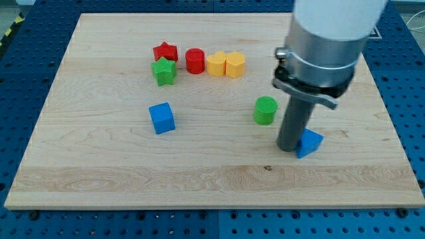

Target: Move the green circle below the red circle

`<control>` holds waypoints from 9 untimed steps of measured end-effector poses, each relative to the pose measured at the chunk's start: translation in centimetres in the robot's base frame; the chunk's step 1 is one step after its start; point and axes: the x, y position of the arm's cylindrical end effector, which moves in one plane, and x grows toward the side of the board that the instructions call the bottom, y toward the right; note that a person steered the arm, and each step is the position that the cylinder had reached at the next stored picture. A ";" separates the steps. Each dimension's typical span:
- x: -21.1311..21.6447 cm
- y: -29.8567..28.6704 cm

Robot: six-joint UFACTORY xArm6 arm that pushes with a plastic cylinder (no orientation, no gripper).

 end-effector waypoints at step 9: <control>-5.5 -3.6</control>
